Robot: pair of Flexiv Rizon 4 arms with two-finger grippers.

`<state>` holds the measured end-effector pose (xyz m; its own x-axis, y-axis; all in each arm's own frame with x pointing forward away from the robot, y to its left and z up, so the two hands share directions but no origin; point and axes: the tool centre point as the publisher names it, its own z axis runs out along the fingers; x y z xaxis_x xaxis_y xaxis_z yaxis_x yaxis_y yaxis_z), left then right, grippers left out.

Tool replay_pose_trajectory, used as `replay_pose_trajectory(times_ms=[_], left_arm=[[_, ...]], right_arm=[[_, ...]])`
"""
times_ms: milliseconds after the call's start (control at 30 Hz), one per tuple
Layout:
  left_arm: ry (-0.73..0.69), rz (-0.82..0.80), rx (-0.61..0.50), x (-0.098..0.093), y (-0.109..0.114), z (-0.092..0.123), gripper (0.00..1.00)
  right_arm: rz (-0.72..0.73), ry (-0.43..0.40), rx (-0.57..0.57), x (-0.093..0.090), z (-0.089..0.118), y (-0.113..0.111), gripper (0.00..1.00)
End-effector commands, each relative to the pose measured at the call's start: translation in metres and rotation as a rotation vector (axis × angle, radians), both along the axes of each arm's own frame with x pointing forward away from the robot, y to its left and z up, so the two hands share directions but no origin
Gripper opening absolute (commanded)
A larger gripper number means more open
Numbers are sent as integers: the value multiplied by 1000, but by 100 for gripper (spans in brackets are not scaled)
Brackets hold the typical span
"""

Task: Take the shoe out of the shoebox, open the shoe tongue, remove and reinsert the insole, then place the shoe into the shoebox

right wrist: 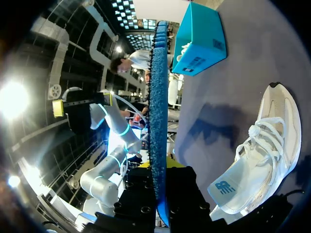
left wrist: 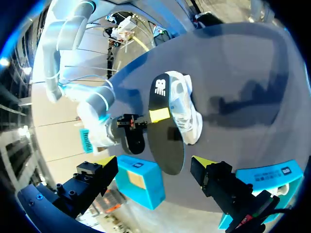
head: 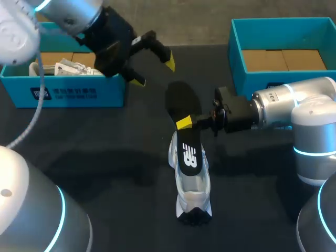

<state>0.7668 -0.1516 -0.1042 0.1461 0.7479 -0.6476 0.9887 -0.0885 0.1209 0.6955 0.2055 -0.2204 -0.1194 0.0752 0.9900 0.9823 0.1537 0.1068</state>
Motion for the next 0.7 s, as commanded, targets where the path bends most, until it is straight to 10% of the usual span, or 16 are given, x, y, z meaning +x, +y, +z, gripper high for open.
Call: replay_pose_trajectory(times_ms=[33, 700], left_arm=[[-45, -47, -616, -10, 11, -8, 100], [-39, -56, -669, -12, 33, -24, 100]], right_arm=[[-3, -1, 0, -1, -1, 1, 0], [-3, -1, 0, -1, -1, 1, 0]])
